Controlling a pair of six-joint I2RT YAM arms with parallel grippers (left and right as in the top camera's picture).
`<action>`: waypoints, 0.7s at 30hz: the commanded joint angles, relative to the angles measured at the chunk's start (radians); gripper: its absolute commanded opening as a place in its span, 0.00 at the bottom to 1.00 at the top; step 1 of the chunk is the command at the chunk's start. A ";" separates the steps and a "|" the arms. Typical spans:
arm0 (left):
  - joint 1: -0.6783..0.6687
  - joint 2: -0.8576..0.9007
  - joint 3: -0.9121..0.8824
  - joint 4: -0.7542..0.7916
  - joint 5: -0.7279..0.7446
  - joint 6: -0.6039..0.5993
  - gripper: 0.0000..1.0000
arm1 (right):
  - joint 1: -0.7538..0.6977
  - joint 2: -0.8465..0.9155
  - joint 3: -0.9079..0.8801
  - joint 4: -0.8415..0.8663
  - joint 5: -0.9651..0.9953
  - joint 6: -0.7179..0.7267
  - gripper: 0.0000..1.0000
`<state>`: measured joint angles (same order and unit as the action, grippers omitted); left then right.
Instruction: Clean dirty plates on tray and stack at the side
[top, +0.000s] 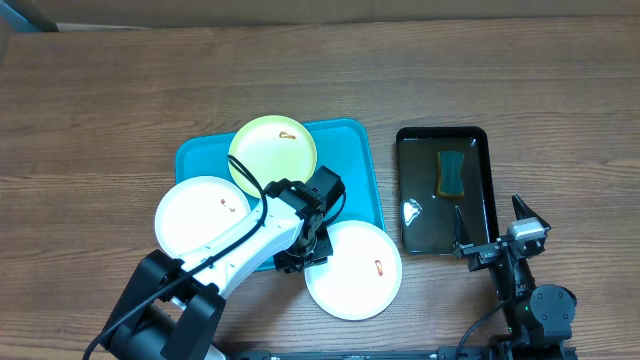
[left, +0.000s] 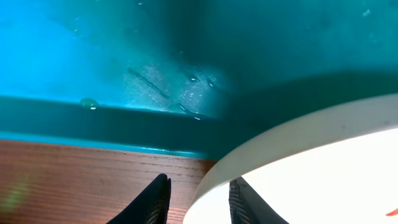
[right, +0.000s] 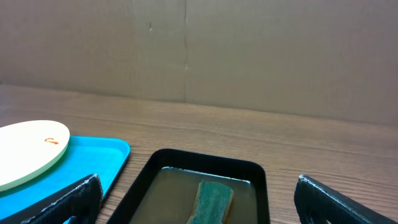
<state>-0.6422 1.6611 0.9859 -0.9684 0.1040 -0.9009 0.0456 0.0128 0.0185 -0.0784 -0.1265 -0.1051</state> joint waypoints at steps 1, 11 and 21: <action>-0.007 0.000 -0.009 0.008 0.011 0.132 0.34 | -0.004 -0.010 -0.010 0.005 0.001 -0.004 1.00; -0.007 0.000 -0.009 0.061 -0.011 0.199 0.30 | -0.004 -0.010 -0.010 0.005 0.001 -0.004 1.00; -0.007 0.000 -0.009 0.061 -0.033 0.199 0.24 | -0.004 -0.010 -0.010 0.005 0.001 -0.004 1.00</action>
<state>-0.6422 1.6611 0.9859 -0.9085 0.0994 -0.7246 0.0456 0.0128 0.0185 -0.0784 -0.1265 -0.1059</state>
